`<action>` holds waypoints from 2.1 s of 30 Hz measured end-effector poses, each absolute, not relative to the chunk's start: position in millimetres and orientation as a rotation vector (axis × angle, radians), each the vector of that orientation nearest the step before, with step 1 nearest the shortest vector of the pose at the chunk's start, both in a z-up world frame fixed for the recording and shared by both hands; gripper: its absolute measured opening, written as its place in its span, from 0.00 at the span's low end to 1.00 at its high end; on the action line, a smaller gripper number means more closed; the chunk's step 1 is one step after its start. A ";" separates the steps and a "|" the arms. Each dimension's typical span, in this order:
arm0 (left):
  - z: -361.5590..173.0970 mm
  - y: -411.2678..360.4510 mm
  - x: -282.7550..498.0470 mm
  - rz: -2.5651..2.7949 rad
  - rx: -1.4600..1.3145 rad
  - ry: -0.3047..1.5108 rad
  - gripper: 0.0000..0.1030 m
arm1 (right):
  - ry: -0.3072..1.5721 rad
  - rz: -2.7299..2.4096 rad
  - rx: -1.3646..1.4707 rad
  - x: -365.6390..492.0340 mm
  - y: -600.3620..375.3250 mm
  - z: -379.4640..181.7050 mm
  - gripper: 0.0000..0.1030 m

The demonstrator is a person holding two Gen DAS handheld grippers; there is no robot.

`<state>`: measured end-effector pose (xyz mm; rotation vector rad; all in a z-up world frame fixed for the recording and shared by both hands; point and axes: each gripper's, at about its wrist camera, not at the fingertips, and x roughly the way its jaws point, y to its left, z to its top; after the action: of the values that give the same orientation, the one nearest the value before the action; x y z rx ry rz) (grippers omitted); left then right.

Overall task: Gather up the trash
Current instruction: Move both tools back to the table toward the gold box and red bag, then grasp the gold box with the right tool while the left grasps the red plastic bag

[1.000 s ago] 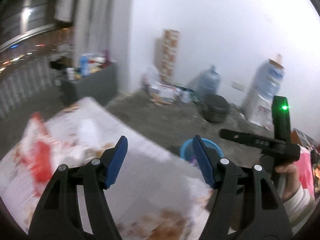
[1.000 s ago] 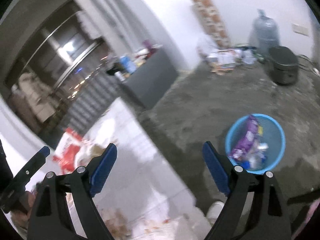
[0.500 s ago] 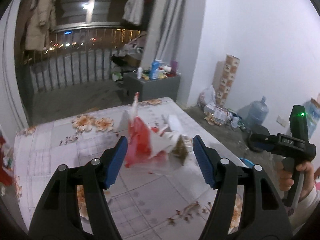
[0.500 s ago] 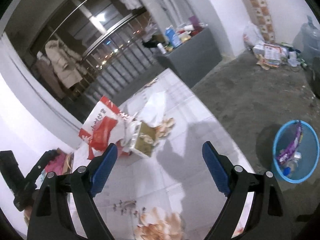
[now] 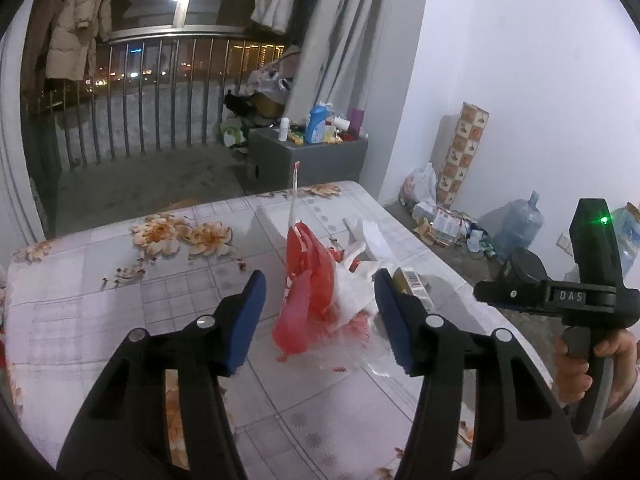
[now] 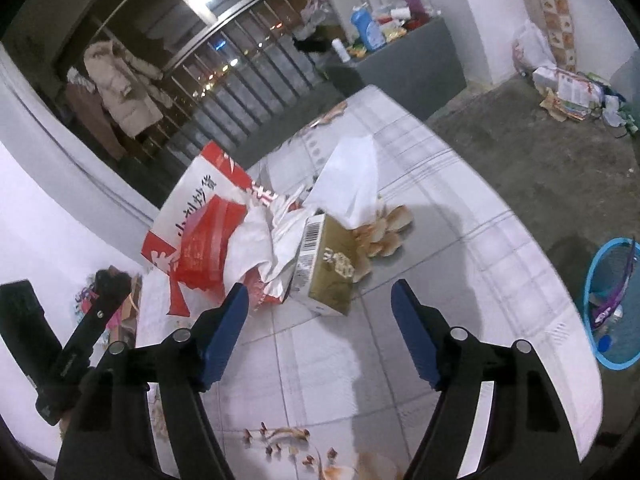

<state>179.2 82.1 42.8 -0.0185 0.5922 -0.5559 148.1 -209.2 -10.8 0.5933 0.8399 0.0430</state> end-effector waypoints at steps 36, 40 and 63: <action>-18.3 180.9 108.5 -0.519 -0.365 0.907 0.35 | 1.008 0.233 0.875 95.3 -201.5 -58.8 0.21; 4.5 194.0 88.4 -0.434 -0.320 0.778 0.45 | 0.996 0.215 0.848 96.7 -199.6 -55.2 0.21; -18.6 48.4 72.8 -0.515 0.290 0.757 0.46 | 1.003 0.117 0.620 92.9 -187.1 -43.0 0.38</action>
<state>72.8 48.4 -18.6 0.2897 0.7566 -0.5150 92.9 -187.1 -43.0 0.6200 1.0030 0.1168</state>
